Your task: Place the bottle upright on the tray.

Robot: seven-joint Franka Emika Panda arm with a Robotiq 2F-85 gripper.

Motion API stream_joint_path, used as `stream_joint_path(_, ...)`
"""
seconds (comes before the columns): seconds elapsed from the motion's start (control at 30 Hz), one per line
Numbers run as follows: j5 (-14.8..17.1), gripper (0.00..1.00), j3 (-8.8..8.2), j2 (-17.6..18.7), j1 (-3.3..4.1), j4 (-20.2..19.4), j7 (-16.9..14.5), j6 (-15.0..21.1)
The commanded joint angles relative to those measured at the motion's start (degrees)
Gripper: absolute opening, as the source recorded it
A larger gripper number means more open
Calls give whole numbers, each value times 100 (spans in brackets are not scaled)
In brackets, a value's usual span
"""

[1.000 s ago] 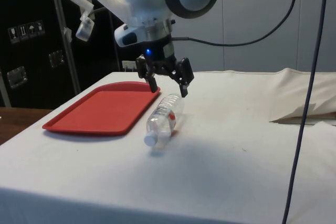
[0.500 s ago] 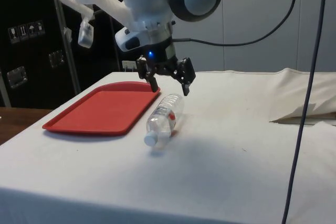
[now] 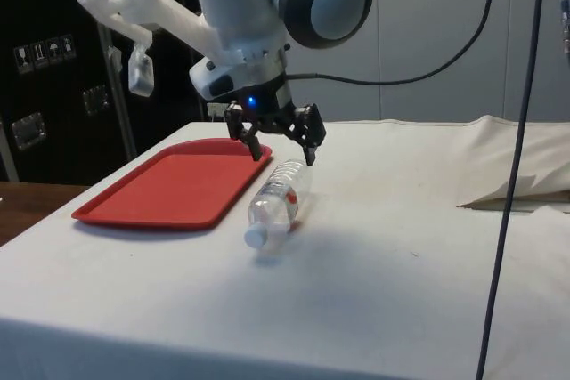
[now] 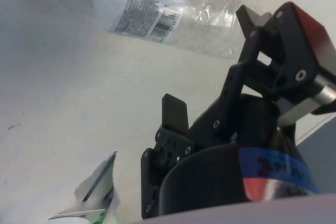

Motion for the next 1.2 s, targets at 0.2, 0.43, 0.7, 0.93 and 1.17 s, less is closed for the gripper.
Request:
stream_joint_path(0.2,-160,100,29,149,17,109,6,-6)
stream_joint_path(0.43,-447,100,46,355,74,309,126,-126)
stream_joint_path(0.7,-510,100,183,401,74,390,218,-264)
stream_joint_path(0.93,-539,100,258,413,97,430,304,-384)
stream_joint_path(1.17,-567,100,413,401,52,447,401,-504)
